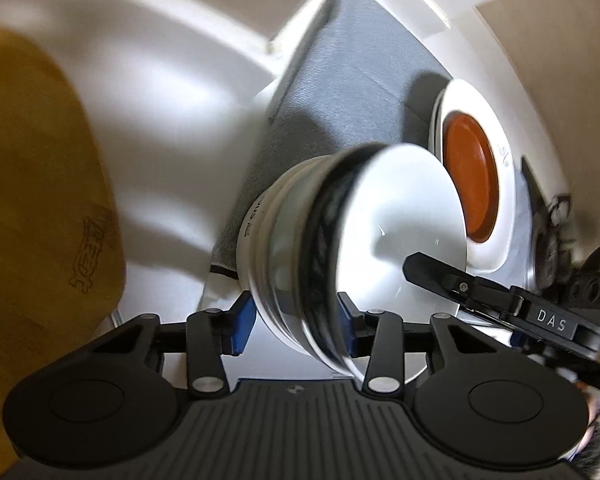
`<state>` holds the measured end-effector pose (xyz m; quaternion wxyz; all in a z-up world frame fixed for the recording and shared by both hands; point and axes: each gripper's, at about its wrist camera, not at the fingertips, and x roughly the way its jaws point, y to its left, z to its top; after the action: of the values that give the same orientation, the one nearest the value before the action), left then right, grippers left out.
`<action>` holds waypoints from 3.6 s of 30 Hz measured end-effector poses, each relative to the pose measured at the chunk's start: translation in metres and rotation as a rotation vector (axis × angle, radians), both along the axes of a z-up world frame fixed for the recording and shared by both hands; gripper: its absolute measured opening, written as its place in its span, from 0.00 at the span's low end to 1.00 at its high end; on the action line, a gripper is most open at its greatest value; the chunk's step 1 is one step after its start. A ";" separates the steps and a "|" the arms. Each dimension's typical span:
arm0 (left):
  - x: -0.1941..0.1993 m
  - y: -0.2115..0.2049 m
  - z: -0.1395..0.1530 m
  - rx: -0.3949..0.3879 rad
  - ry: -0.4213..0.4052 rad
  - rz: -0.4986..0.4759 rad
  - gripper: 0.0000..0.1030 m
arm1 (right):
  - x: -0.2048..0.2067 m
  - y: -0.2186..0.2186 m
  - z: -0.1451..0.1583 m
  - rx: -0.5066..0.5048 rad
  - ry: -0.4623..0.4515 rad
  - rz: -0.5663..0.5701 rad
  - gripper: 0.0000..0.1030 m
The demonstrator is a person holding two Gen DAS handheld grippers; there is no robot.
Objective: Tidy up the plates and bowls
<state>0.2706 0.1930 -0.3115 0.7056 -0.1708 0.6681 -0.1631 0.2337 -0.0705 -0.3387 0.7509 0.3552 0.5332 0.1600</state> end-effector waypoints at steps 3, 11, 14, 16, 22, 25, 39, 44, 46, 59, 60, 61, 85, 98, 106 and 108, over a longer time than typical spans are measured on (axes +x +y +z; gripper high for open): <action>-0.001 -0.005 0.003 0.015 -0.003 -0.010 0.44 | -0.001 -0.001 0.003 -0.019 -0.001 -0.005 0.37; -0.001 -0.022 0.012 0.025 0.003 -0.015 0.44 | -0.010 -0.017 0.015 -0.035 -0.013 -0.031 0.36; -0.002 -0.031 0.022 0.027 -0.002 -0.017 0.45 | -0.013 -0.026 0.024 -0.033 -0.027 -0.051 0.36; -0.002 -0.039 0.031 0.030 -0.014 -0.022 0.45 | -0.015 -0.034 0.033 -0.036 -0.044 -0.063 0.36; 0.005 -0.069 0.060 0.035 -0.060 -0.050 0.45 | -0.019 -0.062 0.060 -0.047 -0.090 -0.108 0.36; 0.015 -0.087 0.070 0.027 -0.071 -0.061 0.45 | -0.015 -0.076 0.071 -0.065 -0.121 -0.134 0.36; 0.082 -0.181 0.070 -0.006 -0.086 -0.163 0.45 | 0.023 -0.167 0.079 -0.138 -0.151 -0.270 0.36; 0.092 -0.192 0.049 -0.011 -0.089 -0.173 0.45 | 0.031 -0.180 0.060 -0.164 -0.134 -0.297 0.36; 0.096 -0.203 0.041 -0.010 -0.082 -0.169 0.45 | 0.032 -0.182 0.052 -0.164 -0.122 -0.303 0.36; 0.091 -0.209 0.022 0.011 -0.146 -0.192 0.45 | 0.025 -0.173 0.024 -0.211 -0.112 -0.277 0.34; 0.089 -0.208 0.023 0.006 -0.165 -0.191 0.45 | 0.022 -0.172 0.019 -0.217 -0.101 -0.268 0.35; 0.086 -0.207 0.025 0.001 -0.187 -0.184 0.46 | 0.017 -0.173 0.016 -0.205 -0.101 -0.279 0.35; -0.202 -0.242 0.250 0.312 -0.618 -0.011 0.96 | -0.203 -0.127 0.234 -0.725 -0.244 -0.267 1.00; -0.324 -0.292 0.325 0.498 -0.745 -0.013 0.97 | -0.315 -0.150 0.304 -0.698 -0.282 -0.257 1.00; -0.351 -0.303 0.330 0.509 -0.748 -0.025 0.98 | -0.341 -0.158 0.306 -0.696 -0.283 -0.257 1.00; -0.356 -0.304 0.330 0.509 -0.746 -0.021 0.98 | -0.346 -0.159 0.306 -0.692 -0.277 -0.259 1.00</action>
<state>-0.0850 -0.1109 0.0180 0.9161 0.0854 0.3884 -0.0511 -0.1126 -0.2298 -0.0326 0.9051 0.1205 0.4001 -0.0788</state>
